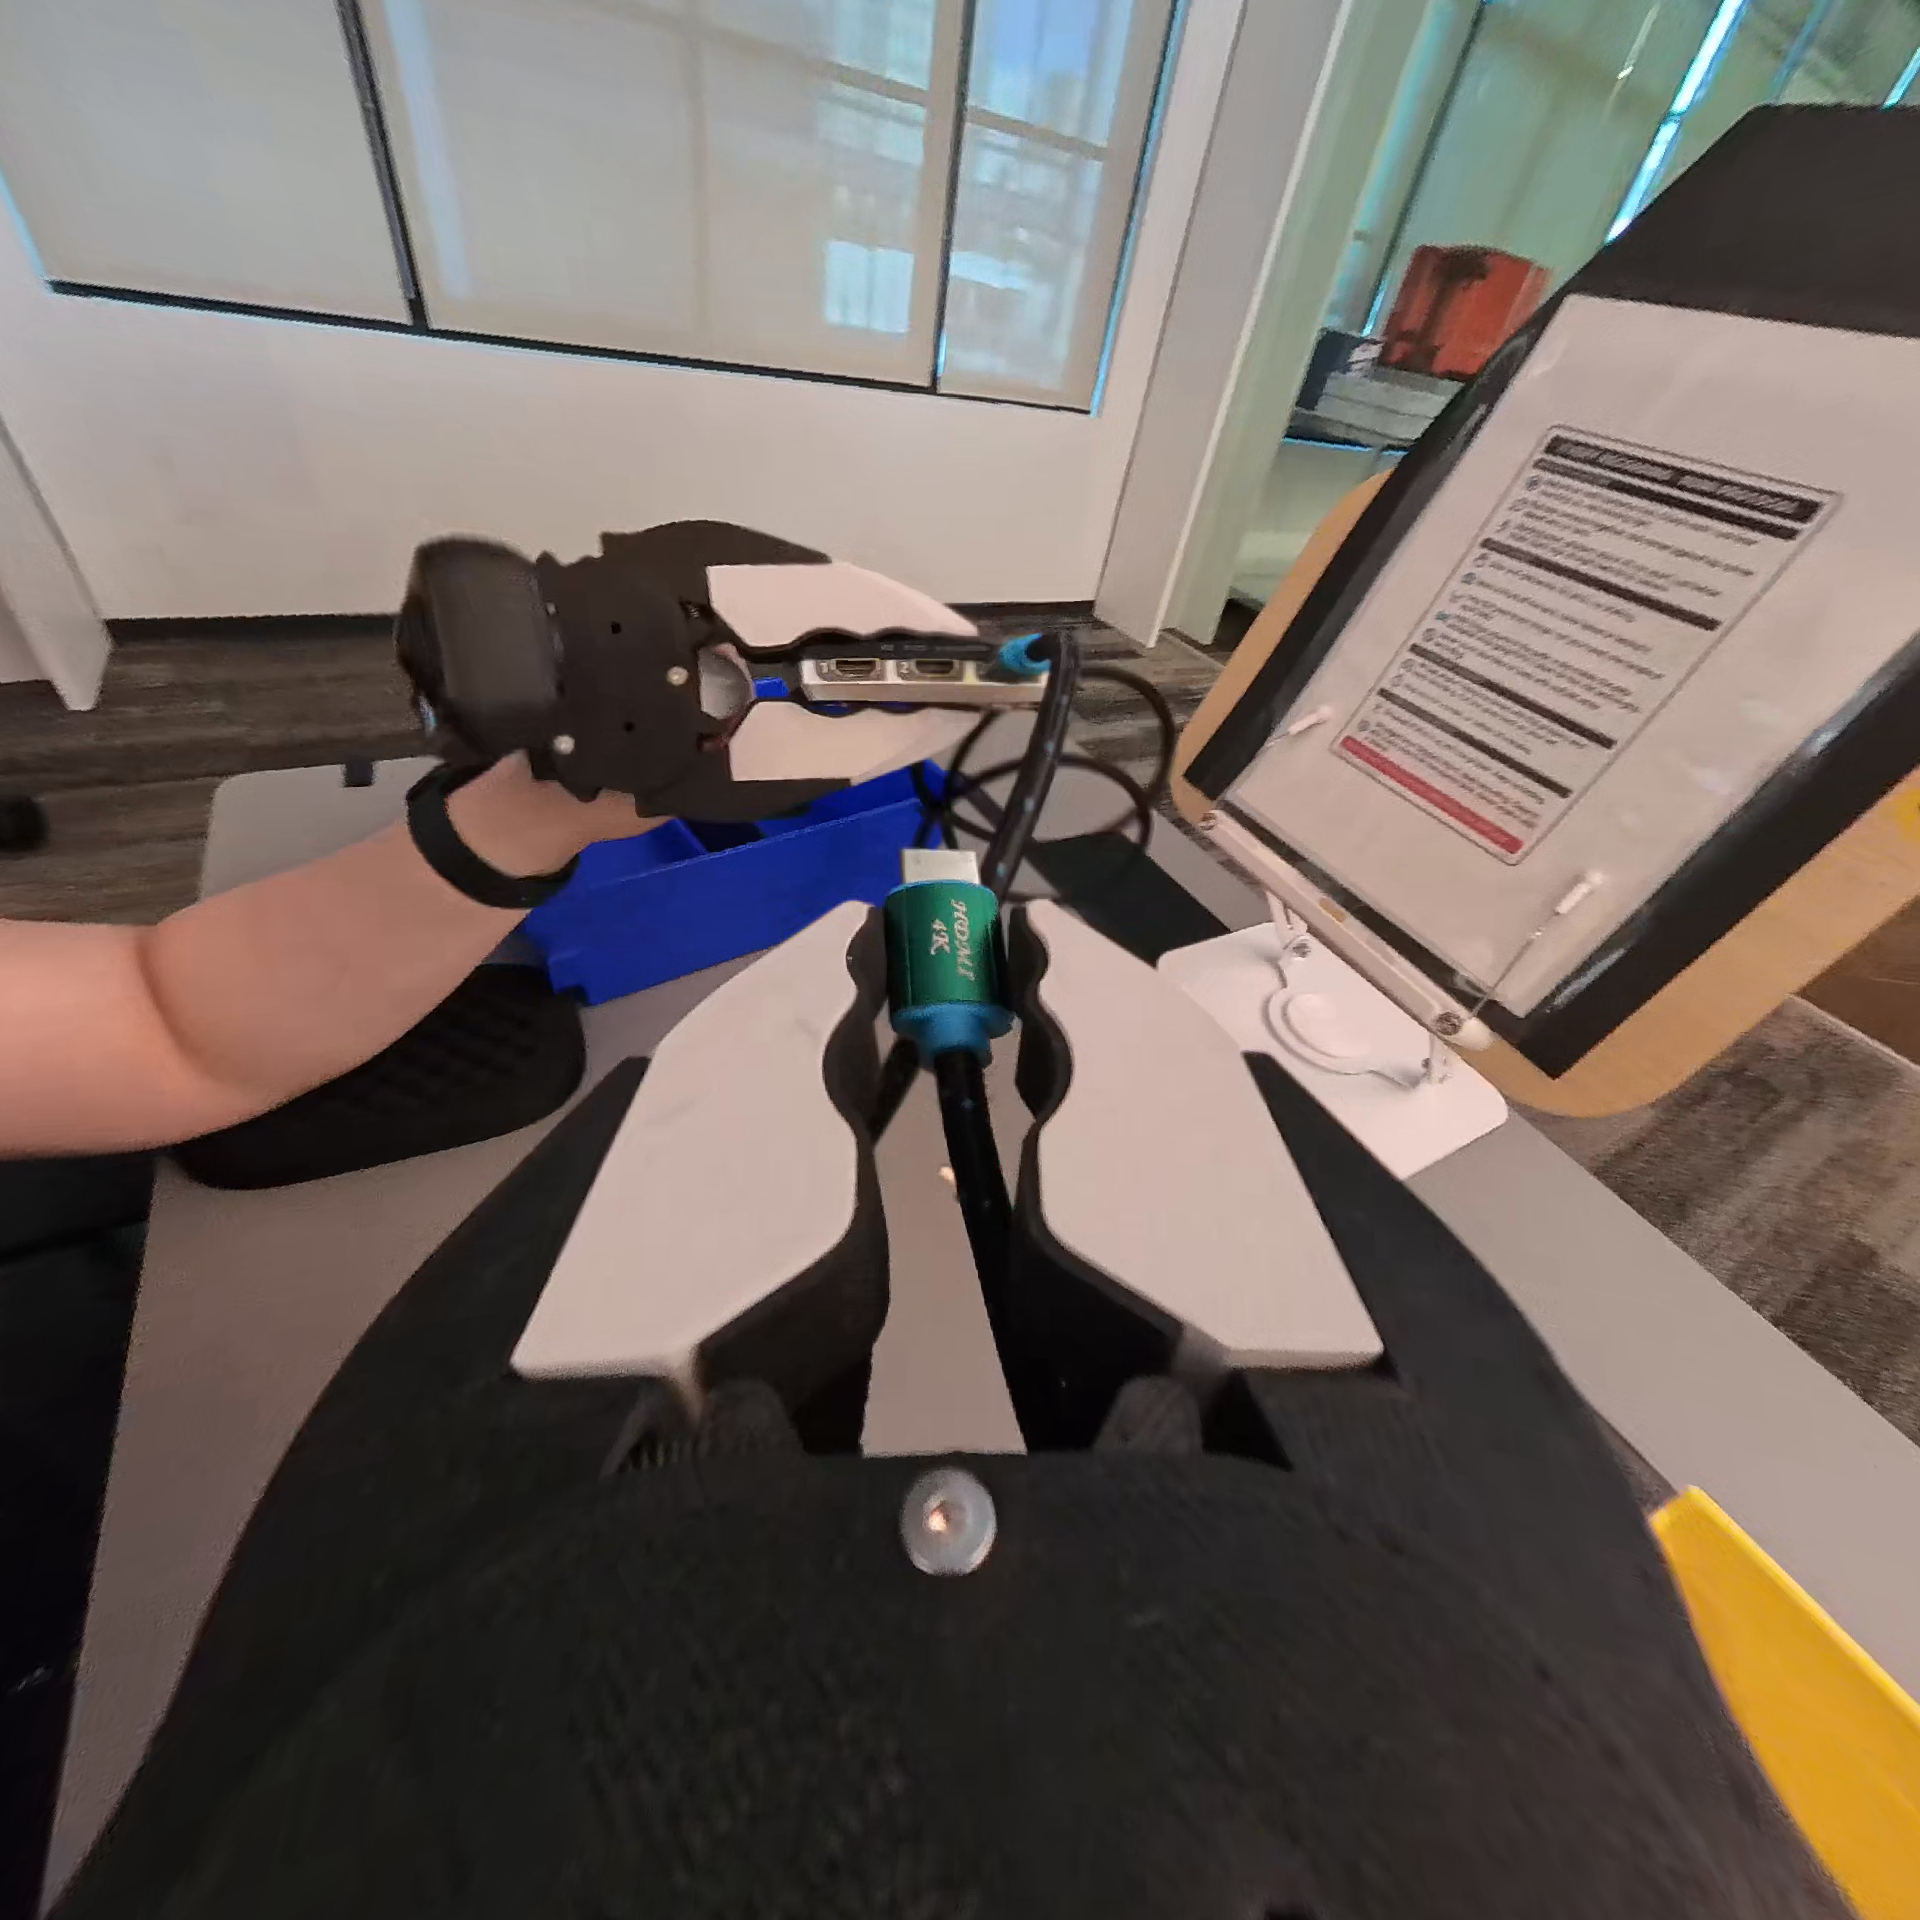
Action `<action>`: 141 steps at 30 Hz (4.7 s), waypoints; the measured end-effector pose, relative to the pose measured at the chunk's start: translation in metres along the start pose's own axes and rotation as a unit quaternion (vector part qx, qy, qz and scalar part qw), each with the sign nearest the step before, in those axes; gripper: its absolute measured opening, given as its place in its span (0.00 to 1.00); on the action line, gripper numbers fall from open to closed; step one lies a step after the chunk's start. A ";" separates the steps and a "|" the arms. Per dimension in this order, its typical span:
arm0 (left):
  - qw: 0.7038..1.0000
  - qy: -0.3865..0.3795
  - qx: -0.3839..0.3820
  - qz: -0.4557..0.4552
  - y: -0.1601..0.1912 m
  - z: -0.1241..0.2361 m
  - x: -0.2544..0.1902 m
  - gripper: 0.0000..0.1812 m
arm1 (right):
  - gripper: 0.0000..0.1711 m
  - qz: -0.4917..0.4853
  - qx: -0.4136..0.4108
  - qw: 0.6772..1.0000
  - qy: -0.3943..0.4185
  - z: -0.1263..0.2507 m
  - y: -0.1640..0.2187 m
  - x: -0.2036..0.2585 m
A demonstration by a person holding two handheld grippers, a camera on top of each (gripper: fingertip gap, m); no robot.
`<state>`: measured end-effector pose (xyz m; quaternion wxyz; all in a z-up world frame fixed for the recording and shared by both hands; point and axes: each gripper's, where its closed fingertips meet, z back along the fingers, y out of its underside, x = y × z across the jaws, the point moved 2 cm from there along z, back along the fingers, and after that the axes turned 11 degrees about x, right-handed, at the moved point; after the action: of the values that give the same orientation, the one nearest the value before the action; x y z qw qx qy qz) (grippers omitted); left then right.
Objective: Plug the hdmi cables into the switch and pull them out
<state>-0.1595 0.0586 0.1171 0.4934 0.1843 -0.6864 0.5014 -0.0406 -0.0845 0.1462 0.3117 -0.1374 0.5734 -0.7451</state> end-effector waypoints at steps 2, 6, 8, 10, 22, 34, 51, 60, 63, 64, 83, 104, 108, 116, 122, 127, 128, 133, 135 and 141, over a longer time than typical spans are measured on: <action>0.999 0.031 -0.009 0.020 -0.003 0.000 -0.006 0.12 | 0.13 0.003 -0.002 1.000 -0.005 0.006 -0.002 0.003; 0.999 0.039 -0.007 0.029 -0.002 -0.001 -0.005 0.12 | 0.14 0.016 0.039 0.999 0.009 0.039 0.008 -0.005; 0.998 0.040 -0.009 0.037 -0.001 0.000 0.000 0.12 | 0.14 -0.004 0.052 0.999 0.014 0.060 0.019 -0.018; 0.999 0.037 -0.003 0.038 0.003 0.000 0.006 0.12 | 0.14 -0.043 0.056 0.997 0.013 0.080 0.034 -0.036; 0.998 0.046 -0.006 0.037 -0.002 0.004 0.004 0.12 | 0.14 -0.122 0.187 0.974 0.036 0.117 0.166 -0.114; 0.998 0.064 -0.002 0.005 -0.010 0.003 -0.015 0.12 | 0.09 -0.344 0.433 0.805 -0.215 0.073 0.290 -0.061; 0.997 0.031 -0.045 -0.057 -0.030 0.008 -0.035 0.12 | 0.22 0.014 -0.061 0.997 0.038 0.074 0.045 -0.091; 0.974 -0.045 -0.119 -0.189 -0.056 0.024 -0.064 0.12 | 0.24 0.090 -0.009 0.992 0.092 -0.004 0.002 -0.016; 0.968 -0.054 -0.125 -0.211 -0.060 0.025 -0.075 0.12 | 0.22 0.081 0.075 0.988 0.103 -0.029 0.022 -0.012; 0.968 -0.052 -0.125 -0.212 -0.062 0.025 -0.077 0.12 | 0.21 0.073 0.093 0.988 0.101 -0.036 0.027 -0.012; 0.964 -0.038 -0.145 -0.220 -0.064 0.028 -0.083 0.13 | 0.13 0.076 0.109 0.990 0.054 -0.055 0.046 -0.016; 0.995 0.088 -0.032 0.021 -0.052 0.006 -0.079 0.31 | 0.12 0.091 0.080 0.977 0.177 -0.061 0.036 -0.023; 0.972 0.171 -0.016 0.163 -0.052 0.005 -0.073 0.46 | 0.13 0.164 0.026 0.953 0.253 -0.053 0.017 -0.015; 0.917 0.223 -0.097 0.316 -0.061 0.020 -0.038 0.48 | 0.13 0.255 -0.006 0.908 0.332 -0.052 0.005 0.002; 0.949 0.251 -0.151 0.121 -0.061 0.030 -0.064 0.50 | 0.13 0.363 0.051 0.891 0.269 -0.067 0.019 0.016; 0.934 0.330 -0.087 0.108 -0.046 0.018 -0.096 0.52 | 0.12 0.461 0.085 0.837 0.283 -0.078 0.031 0.022; 0.929 0.343 -0.083 0.109 -0.044 0.017 -0.101 0.50 | 0.12 0.486 0.096 0.819 0.288 -0.081 0.036 0.022; 0.911 0.366 -0.080 0.170 -0.040 0.006 -0.103 0.41 | 0.12 0.527 0.106 0.780 0.319 -0.092 0.045 0.018; 0.913 0.359 -0.080 0.174 -0.040 0.002 -0.102 0.40 | 0.12 0.525 0.105 0.780 0.324 -0.093 0.046 0.016; 0.918 0.345 -0.073 0.184 -0.042 -0.001 -0.099 0.38 | 0.12 0.520 0.091 0.782 0.330 -0.090 0.044 0.012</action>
<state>-0.0839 0.0176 0.0530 0.6106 -0.1660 -0.5298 0.5647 -0.0866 -0.0295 0.0752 0.4550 0.4649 0.5555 -0.5180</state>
